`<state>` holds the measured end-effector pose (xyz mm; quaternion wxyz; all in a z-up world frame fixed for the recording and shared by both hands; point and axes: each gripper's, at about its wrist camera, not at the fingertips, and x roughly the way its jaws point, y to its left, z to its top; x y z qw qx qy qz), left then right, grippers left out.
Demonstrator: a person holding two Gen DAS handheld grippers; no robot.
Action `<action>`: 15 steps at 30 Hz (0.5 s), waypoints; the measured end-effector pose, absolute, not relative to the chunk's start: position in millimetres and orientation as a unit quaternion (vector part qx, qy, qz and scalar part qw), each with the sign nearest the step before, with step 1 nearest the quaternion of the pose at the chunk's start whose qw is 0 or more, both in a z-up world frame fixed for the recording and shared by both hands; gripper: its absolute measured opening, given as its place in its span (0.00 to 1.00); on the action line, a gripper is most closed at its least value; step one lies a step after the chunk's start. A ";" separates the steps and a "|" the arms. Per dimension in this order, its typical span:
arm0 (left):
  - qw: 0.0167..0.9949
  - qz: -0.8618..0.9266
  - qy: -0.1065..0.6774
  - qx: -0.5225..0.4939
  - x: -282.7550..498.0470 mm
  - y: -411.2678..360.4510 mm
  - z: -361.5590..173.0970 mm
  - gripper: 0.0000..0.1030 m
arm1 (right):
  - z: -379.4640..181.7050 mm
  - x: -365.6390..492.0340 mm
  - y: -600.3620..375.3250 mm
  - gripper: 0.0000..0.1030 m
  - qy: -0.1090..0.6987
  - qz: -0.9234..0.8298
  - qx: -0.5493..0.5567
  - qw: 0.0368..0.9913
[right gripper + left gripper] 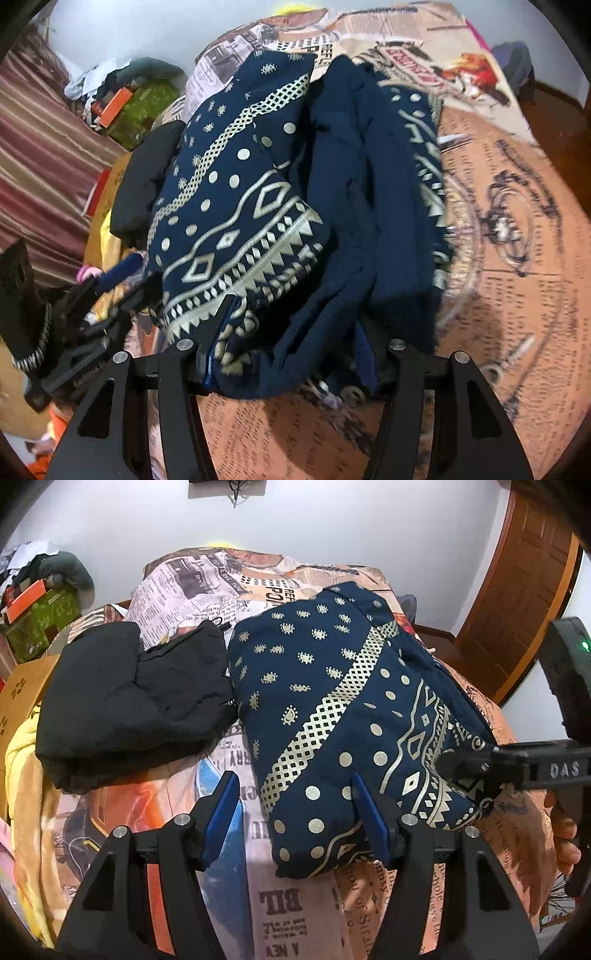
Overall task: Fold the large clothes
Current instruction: 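Fold the lifted hoodie over onto itself with both grippers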
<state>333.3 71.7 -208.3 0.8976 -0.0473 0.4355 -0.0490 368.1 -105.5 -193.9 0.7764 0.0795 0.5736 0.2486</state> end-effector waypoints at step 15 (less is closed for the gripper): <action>0.906 -0.047 0.417 -0.060 334.0 71.7 -169.0 0.61 | -107.8 340.5 -117.1 0.10 0.446 0.258 0.018 0.857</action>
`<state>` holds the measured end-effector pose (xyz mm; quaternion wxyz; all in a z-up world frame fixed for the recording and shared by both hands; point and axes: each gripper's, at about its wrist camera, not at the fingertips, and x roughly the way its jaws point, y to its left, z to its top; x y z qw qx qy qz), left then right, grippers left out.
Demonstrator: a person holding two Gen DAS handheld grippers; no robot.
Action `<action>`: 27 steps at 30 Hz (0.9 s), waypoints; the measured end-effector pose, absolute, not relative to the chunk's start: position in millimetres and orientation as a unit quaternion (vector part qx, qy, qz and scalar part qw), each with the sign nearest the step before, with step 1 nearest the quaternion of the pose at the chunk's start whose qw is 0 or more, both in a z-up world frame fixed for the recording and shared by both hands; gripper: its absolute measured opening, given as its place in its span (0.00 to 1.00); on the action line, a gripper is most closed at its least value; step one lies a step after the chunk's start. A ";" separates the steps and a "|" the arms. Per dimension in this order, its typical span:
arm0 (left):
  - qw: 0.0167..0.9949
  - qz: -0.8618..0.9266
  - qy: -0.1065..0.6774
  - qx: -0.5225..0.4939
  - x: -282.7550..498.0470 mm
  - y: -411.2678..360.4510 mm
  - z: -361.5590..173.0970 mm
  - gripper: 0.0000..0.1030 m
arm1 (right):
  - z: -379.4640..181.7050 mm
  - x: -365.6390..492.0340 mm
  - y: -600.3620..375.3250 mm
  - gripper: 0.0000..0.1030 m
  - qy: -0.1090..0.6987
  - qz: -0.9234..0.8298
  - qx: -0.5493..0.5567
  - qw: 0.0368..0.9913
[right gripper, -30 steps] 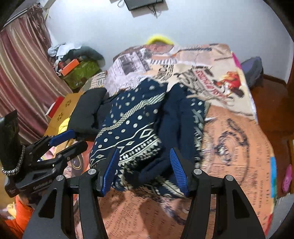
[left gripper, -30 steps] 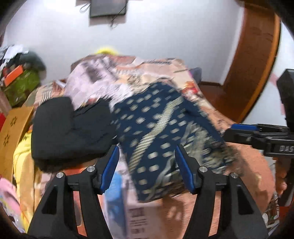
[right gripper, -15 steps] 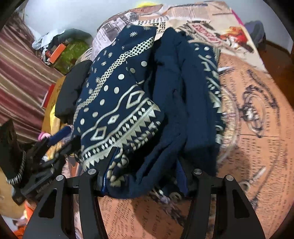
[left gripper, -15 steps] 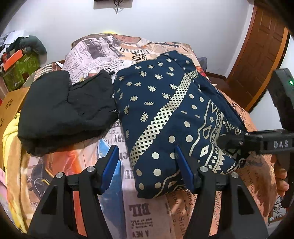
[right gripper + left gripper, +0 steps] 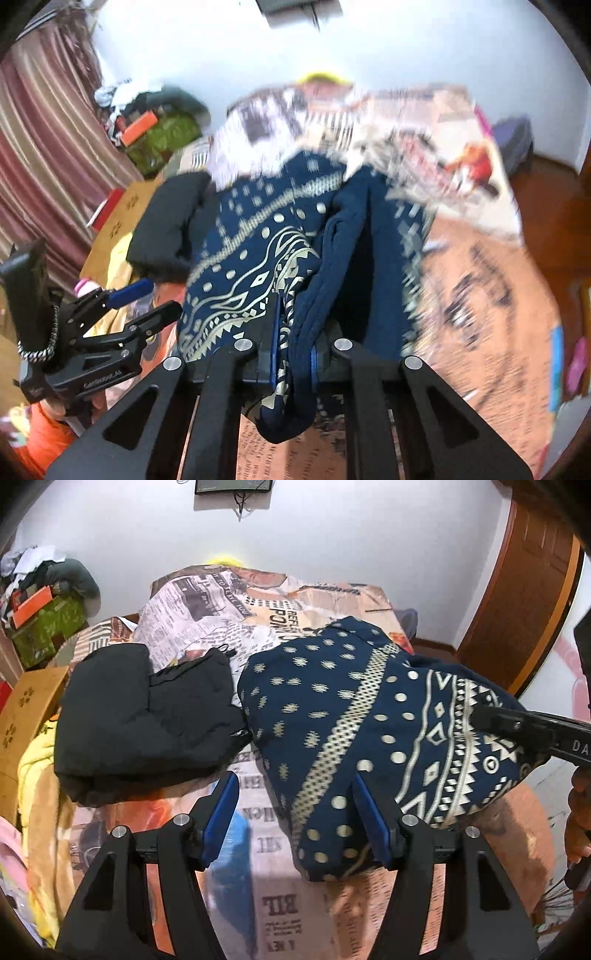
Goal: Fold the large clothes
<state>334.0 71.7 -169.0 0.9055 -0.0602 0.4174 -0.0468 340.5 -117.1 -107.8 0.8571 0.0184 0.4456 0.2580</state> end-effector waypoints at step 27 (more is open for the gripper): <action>0.885 -0.080 0.445 -0.117 352.1 75.5 -189.9 0.70 | -124.6 364.2 -125.9 0.58 0.456 0.222 -0.017 0.861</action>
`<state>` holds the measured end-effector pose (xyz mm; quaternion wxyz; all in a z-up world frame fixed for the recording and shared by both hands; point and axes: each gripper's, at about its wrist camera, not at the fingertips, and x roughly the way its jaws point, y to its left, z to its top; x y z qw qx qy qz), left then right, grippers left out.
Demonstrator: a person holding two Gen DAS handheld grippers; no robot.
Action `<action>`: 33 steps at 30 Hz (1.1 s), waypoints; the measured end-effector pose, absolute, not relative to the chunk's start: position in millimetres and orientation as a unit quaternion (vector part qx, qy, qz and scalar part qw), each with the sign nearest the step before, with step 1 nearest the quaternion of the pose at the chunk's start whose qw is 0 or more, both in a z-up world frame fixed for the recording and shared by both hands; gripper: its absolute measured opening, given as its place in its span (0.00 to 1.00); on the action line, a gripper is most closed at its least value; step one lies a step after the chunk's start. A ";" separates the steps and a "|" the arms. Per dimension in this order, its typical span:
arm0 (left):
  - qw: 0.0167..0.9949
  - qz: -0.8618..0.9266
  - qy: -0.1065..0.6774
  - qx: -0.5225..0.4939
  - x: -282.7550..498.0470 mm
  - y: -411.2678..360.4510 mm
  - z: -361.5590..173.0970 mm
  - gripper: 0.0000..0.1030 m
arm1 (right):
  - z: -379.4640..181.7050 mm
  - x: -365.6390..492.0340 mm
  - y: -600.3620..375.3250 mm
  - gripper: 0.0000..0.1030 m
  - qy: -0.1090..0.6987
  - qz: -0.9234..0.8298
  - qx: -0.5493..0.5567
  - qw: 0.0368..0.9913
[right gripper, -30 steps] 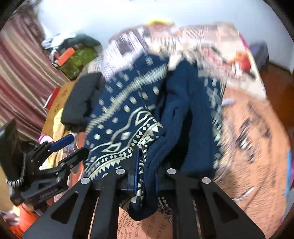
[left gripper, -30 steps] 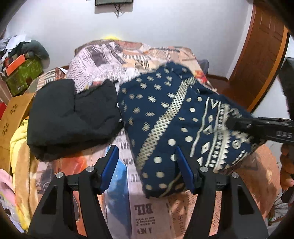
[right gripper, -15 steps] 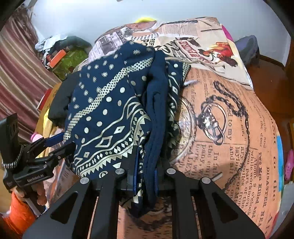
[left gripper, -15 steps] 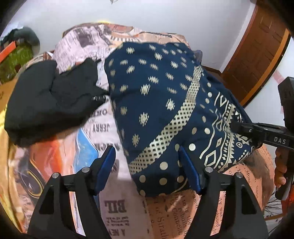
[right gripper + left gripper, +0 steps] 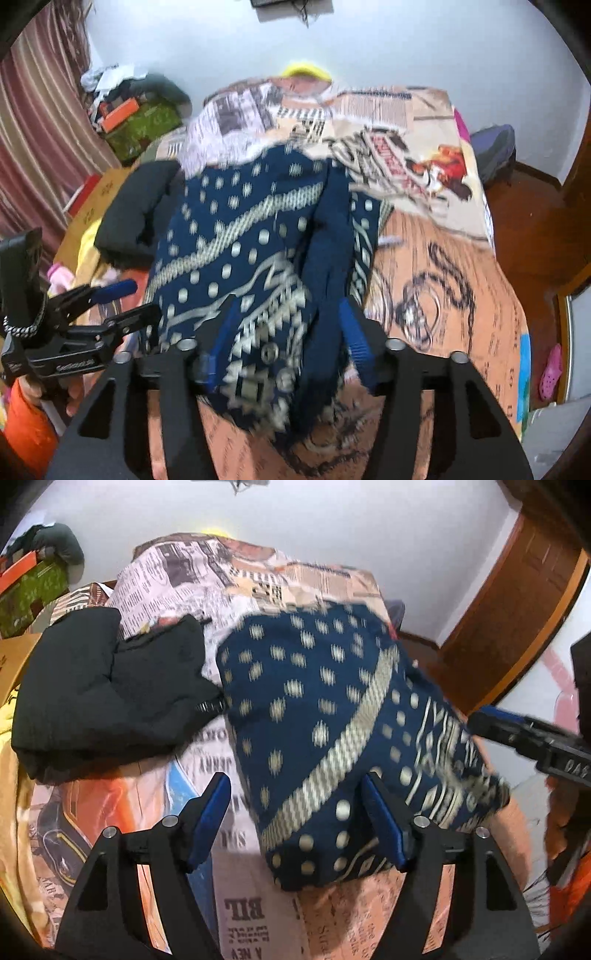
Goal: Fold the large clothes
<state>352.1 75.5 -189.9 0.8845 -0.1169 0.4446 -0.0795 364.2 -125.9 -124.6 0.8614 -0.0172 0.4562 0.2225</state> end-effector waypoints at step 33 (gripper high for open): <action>0.788 -0.148 0.505 -0.319 438.2 102.2 -258.4 0.81 | -189.7 410.7 -131.3 0.63 0.532 0.247 0.057 0.808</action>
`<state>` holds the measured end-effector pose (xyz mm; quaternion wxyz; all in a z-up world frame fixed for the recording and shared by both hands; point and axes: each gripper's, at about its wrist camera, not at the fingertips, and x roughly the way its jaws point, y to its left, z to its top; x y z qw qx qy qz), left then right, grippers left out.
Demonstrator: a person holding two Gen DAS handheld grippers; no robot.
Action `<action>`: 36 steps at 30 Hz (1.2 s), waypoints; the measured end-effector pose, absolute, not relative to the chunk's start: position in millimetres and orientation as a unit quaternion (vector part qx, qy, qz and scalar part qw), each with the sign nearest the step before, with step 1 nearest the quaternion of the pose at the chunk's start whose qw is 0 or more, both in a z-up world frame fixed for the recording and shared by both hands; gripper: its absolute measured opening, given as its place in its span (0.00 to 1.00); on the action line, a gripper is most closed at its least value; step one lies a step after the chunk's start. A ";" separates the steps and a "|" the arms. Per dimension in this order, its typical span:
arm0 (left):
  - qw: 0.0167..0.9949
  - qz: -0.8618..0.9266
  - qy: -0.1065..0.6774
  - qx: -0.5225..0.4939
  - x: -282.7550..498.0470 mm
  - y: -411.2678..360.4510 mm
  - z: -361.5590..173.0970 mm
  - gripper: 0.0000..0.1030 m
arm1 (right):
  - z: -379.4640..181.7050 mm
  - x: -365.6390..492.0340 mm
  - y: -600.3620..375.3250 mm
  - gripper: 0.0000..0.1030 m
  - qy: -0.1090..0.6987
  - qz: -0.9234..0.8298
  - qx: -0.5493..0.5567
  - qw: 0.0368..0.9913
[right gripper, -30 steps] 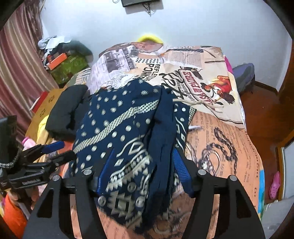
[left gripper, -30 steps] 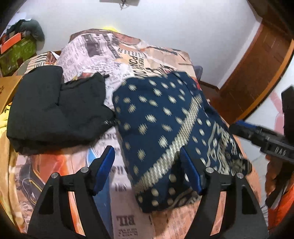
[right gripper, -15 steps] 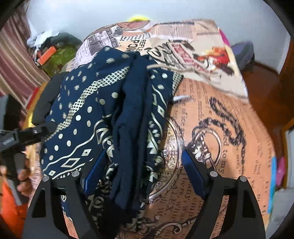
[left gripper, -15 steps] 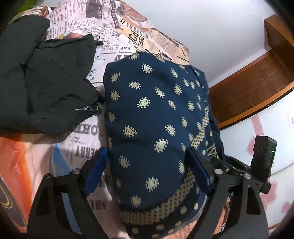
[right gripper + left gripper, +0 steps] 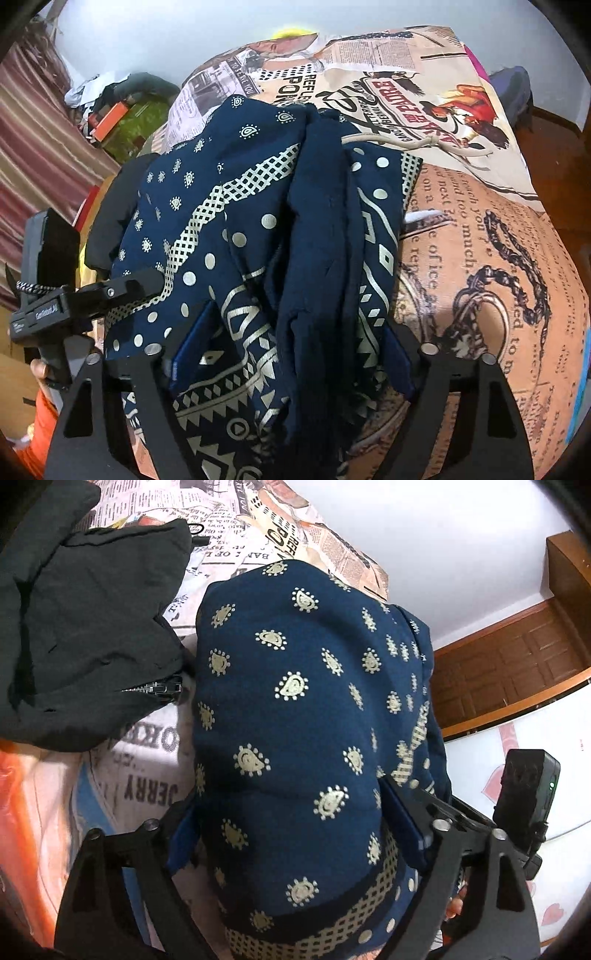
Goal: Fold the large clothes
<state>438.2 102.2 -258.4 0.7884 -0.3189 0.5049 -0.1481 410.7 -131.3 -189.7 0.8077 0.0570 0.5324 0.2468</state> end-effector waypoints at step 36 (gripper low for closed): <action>0.901 -0.018 0.369 -0.229 412.9 344.6 -80.4 0.55 | -109.7 453.2 130.2 0.22 0.446 0.413 0.076 0.791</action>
